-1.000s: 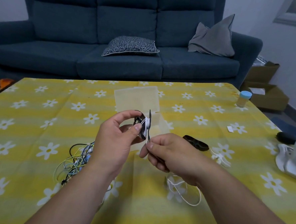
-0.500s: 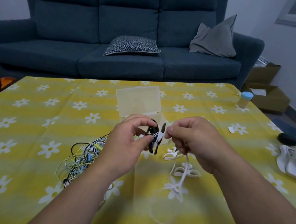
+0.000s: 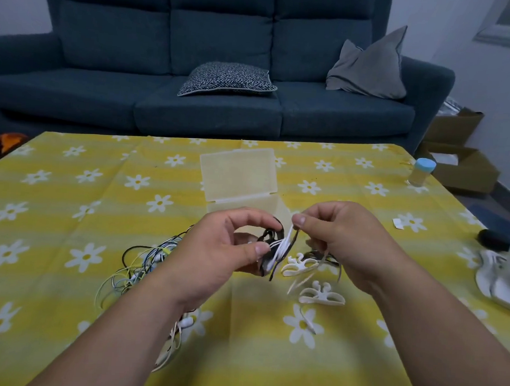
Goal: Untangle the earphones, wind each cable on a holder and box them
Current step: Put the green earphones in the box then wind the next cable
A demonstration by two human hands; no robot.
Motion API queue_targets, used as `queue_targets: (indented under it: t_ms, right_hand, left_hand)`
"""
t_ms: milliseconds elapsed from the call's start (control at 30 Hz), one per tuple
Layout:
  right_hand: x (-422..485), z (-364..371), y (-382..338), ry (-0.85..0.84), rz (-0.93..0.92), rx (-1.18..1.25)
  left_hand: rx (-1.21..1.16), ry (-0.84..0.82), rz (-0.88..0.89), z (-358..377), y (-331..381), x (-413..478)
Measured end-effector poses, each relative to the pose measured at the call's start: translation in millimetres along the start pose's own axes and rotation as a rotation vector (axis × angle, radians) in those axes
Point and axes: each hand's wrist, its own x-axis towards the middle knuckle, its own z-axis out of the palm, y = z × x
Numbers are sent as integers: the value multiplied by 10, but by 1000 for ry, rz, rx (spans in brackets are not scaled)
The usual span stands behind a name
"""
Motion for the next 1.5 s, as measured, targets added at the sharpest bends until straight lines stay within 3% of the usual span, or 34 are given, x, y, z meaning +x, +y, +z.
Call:
queue_targets:
  t_ms: [167,267,400,600,767,867,1033,1267,1400,1500]
  right_hand:
    - [14,133,80,-116,96,69]
    - [-32,281,107,-214,90,94]
    - [-107,399,64,-330,58,56]
    - [-178,409,-8,-428,63,26]
    - [-212,368,-75,-466,17,11]
    - [-201,326,-97,-420,-1,45]
    - [-145,238,-87,-333,13,81]
    - [-93,236,0,-69,-127,-174]
    - [-101,260,-12,53,-248,-157]
    - [-110,231,-45,37,-253,-13]
  left_hand:
    - [-208,76,-23,44,20,16]
    - [-361,221,19,41,7,70]
    - [-395,404,47,-9,-26,116]
    - [-175,557,72,-58,-89,124]
    - [284,635,184,-43,-131,121]
    - [497,600,293,-36,-125,115]
    - [577,549,353,-27,-118,97]
    - [617,602,389,-40,-105,107]
    - [674,603,359,-34,-121,110]
    - [717,591,331,-32,-130,123]
